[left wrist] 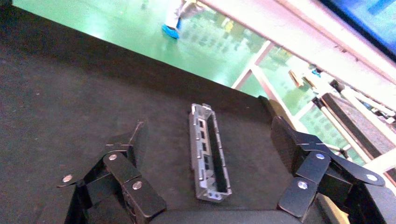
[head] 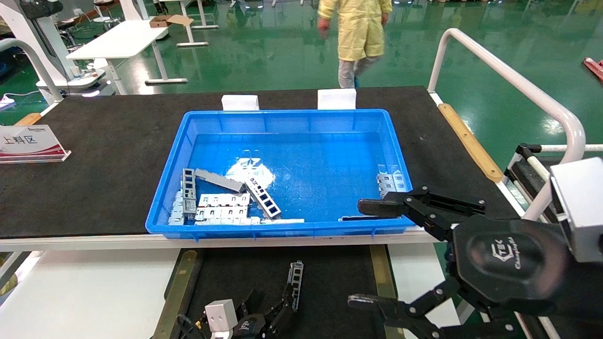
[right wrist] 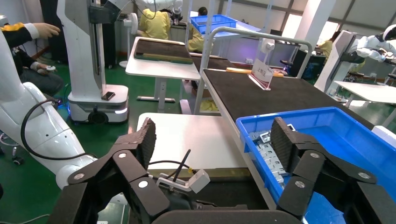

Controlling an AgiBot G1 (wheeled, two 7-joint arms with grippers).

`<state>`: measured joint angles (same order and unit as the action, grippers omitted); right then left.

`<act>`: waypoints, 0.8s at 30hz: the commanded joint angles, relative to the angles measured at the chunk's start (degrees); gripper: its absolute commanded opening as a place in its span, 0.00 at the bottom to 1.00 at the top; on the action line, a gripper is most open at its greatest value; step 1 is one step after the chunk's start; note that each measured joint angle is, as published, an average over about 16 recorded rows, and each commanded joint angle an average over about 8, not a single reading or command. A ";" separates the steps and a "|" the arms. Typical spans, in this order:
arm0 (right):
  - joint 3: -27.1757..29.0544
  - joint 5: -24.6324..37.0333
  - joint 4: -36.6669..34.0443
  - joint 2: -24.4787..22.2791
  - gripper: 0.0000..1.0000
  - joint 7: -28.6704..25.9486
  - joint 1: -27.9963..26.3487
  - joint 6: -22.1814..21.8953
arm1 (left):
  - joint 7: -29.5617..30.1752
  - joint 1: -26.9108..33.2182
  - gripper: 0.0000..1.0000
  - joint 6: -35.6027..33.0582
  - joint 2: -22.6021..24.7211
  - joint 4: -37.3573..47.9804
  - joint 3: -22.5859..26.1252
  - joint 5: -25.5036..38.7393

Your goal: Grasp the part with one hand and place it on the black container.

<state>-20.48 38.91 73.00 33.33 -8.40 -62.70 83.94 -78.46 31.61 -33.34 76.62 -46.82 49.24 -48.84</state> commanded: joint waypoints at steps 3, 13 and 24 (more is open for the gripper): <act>0.00 0.00 0.00 0.00 1.00 0.00 0.00 0.00 | -1.23 -0.62 1.00 2.05 -0.78 -3.40 0.56 -0.72; -0.01 -0.01 0.00 0.00 1.00 0.01 0.00 0.00 | -3.09 -3.25 1.00 8.55 -6.63 -15.80 0.76 -1.06; -0.02 -0.01 0.00 -0.01 1.00 0.01 -0.01 -0.01 | -7.40 -7.61 1.00 17.38 -11.89 -29.79 -2.37 -3.04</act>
<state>-20.50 38.89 73.00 33.32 -8.39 -62.71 83.93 -85.36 24.43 -16.68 65.11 -75.41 47.47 -51.58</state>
